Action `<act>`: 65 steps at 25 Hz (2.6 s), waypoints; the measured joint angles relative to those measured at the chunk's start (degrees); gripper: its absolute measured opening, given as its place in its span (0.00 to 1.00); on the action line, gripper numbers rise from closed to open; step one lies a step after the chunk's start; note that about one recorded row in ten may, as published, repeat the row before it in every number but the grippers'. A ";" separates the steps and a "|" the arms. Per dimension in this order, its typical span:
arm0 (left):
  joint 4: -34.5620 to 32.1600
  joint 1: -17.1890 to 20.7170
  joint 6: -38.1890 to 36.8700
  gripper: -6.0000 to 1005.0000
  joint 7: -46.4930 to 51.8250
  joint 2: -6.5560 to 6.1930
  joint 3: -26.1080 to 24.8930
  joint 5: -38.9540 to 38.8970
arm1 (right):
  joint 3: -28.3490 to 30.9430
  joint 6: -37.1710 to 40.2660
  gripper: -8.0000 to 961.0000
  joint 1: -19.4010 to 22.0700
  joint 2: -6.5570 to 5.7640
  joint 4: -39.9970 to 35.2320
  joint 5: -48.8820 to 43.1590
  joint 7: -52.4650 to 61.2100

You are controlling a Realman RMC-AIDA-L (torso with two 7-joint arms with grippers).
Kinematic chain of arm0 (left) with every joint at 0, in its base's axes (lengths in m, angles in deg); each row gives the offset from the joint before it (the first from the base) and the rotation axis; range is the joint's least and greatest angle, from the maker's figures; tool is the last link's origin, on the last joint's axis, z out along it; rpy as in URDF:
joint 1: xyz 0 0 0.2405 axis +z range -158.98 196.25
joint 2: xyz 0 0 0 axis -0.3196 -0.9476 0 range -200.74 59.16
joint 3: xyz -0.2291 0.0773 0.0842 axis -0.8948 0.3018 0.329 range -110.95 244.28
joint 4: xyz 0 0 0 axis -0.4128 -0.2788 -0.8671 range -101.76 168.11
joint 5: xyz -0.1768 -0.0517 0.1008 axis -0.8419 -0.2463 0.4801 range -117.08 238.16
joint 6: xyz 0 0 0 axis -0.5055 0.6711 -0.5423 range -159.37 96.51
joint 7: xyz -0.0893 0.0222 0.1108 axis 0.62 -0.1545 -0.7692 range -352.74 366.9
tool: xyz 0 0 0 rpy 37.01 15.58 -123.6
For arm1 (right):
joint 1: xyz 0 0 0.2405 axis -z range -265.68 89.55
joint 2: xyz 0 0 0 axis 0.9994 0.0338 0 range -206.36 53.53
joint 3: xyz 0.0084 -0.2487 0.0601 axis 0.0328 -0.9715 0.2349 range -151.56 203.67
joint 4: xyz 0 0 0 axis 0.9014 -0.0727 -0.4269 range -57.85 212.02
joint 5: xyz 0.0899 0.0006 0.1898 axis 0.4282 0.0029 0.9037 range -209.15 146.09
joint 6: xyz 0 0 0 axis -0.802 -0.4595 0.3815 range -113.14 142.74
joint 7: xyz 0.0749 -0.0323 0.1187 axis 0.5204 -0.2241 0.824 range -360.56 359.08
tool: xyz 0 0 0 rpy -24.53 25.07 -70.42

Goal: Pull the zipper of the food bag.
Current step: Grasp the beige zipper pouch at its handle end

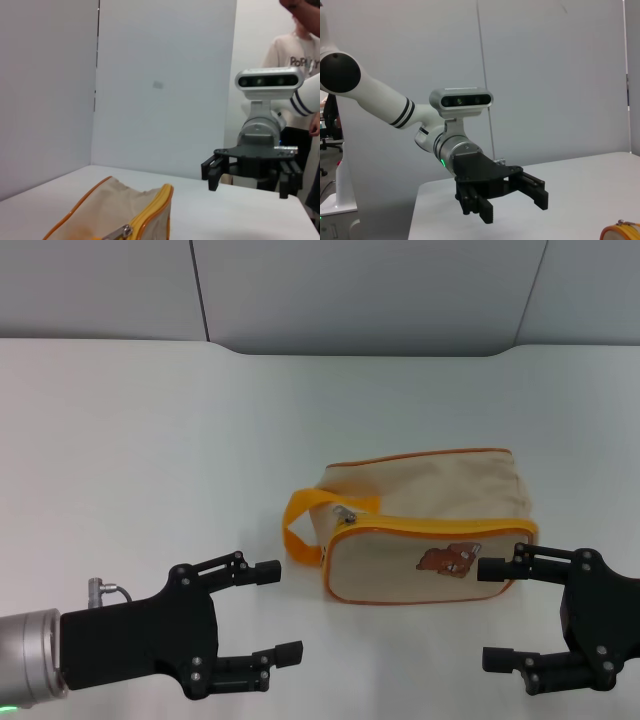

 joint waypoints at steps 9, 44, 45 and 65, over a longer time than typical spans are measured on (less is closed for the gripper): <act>1.25 -0.17 1.11 0.82 -2.09 0.07 -0.04 -0.43 | 0.00 0.00 0.87 0.01 0.00 0.00 0.00 0.00; 34.88 -17.28 25.54 0.49 -25.32 0.55 -7.18 -12.77 | 0.00 0.09 0.87 0.27 0.09 0.00 0.00 0.00; 35.04 -17.34 25.29 0.45 -25.80 0.55 -7.28 -12.52 | 0.00 0.09 0.87 0.27 0.09 0.00 0.00 0.01; 34.69 -16.14 18.03 0.13 -33.00 0.55 -14.97 -11.10 | 2.10 0.07 0.87 2.67 0.91 0.74 5.88 -4.57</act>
